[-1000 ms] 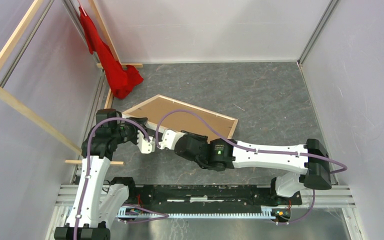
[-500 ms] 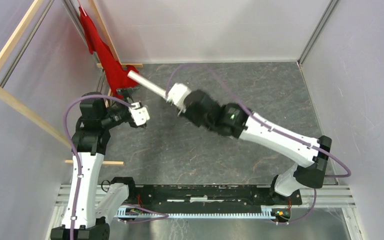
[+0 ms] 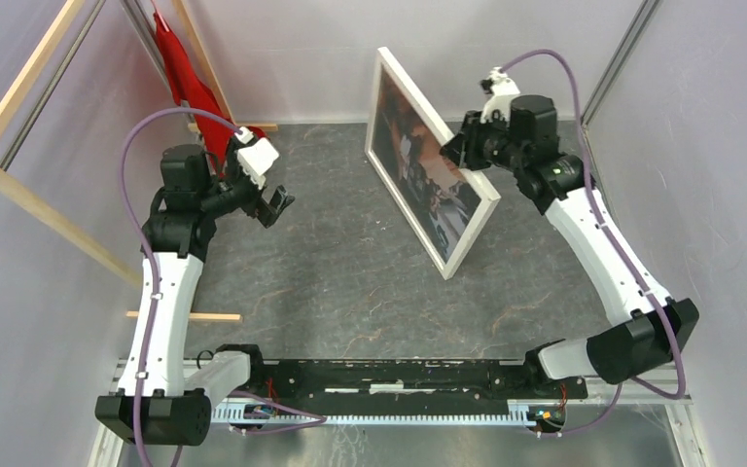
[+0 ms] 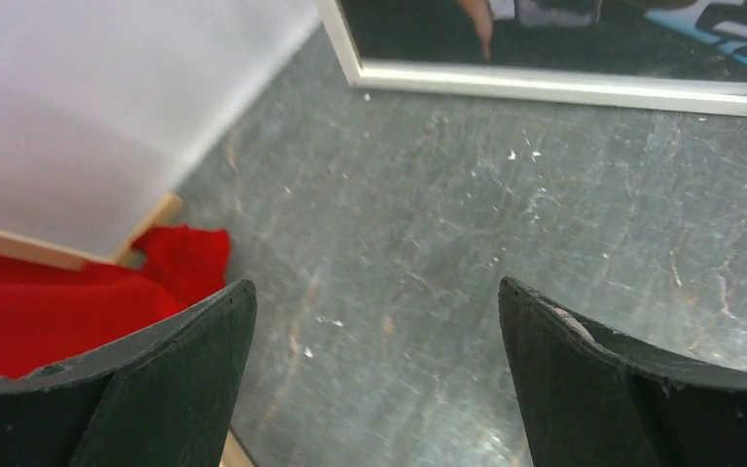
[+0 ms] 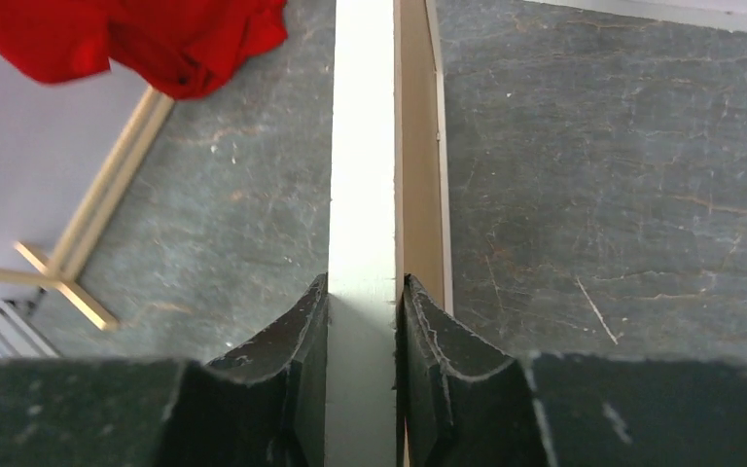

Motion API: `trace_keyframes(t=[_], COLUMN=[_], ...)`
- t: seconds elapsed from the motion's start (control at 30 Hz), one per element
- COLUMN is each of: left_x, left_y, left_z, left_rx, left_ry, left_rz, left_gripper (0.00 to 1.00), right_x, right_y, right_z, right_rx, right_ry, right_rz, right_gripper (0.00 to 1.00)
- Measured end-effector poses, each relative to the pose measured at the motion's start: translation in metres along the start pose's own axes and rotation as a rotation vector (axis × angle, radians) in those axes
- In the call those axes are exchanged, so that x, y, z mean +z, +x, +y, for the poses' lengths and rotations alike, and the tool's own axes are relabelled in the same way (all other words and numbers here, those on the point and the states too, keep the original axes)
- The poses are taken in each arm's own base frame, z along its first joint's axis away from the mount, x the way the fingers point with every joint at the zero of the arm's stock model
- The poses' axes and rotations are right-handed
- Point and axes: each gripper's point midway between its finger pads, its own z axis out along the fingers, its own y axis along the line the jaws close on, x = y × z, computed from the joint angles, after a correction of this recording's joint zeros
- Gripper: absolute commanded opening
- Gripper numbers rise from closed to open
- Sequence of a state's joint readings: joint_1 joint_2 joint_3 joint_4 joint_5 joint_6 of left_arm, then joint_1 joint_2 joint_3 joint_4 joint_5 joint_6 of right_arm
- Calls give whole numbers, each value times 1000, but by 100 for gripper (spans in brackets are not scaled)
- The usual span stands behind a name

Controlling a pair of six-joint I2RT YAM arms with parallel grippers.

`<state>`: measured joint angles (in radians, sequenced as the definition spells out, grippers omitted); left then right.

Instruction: Put the photo into the frame

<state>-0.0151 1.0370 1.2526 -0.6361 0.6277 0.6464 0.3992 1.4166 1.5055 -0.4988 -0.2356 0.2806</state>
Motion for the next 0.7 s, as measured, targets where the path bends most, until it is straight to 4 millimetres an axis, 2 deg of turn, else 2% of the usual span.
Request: trace_keyframes(t=[0.2,0.3,0.37,0.43,0.47,0.57,0.63,0.7], left_x=[12,22,28,34,36,41,43,44], left_y=[47,83,101,119,124,133,134,134], left_z=[-14,-27,-35,-43,-46,-48,-47,-47], left_rx=[-148,-214,-249,-284,-295,-309,-305,-302], left_ry=[14,37,56,75,82,94,91,93], left_rz=[120,192,227,263,276,292,287,278], left_gripper=[100,100,100,100,100,100,100,100], right_x=[-13,-19,-17,-8,-1,4,2,-1], right_y=[-2,0,15,55,82,140,148,145], right_z=[-42,-70,-90,-113,-121,-122,-117,-114], right_rx=[178,249,306,385,447,566,583,579], right_ry=[-14,-3,25,68,77,69,57,47], right_rz=[-71,-116,-115,-35,36,201,226,200], right_gripper=[22,21,20,20,20,19,19,20])
